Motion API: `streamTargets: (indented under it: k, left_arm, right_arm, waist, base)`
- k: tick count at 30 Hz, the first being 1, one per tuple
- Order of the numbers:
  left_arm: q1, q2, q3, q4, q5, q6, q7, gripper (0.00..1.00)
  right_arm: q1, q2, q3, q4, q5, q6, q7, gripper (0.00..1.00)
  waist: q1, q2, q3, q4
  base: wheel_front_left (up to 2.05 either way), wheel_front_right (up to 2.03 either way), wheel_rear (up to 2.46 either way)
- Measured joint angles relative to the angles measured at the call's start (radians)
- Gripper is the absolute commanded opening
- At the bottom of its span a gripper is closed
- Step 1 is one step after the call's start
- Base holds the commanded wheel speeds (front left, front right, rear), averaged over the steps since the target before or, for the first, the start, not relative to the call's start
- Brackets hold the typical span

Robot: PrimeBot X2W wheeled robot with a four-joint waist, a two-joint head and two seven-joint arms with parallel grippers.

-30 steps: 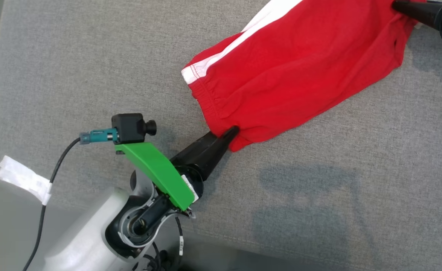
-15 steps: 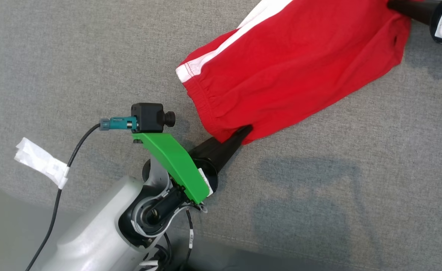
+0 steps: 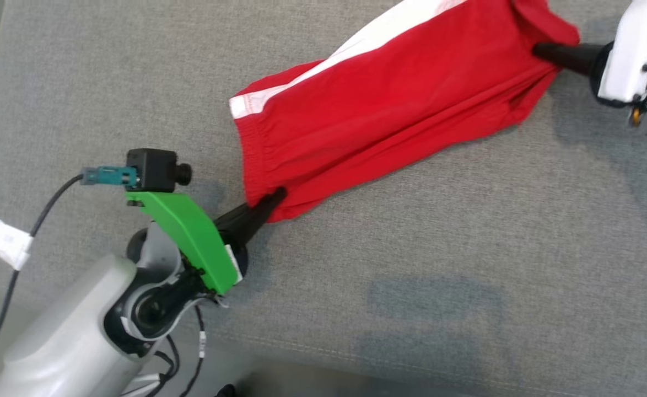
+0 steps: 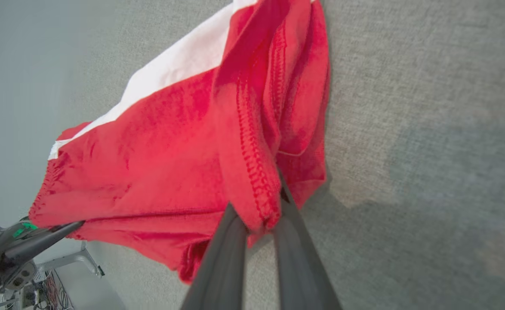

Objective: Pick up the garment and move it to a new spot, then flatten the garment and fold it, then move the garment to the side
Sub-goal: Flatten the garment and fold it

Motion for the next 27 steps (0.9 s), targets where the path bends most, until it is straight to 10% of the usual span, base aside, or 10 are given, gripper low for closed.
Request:
streamTargets:
  k: [27]
  left_arm:
    - [0.134, 0.313, 0.048, -0.029, -0.213, -0.064, 0.256, 0.00]
  right_arm:
    - [0.569, 0.131, -0.052, -0.215, 0.121, 0.000, -0.369, 0.00]
  waist:
    - [0.0000, 0.0000, -0.175, -0.293]
  base:
    - [0.00, 0.00, 0.00]
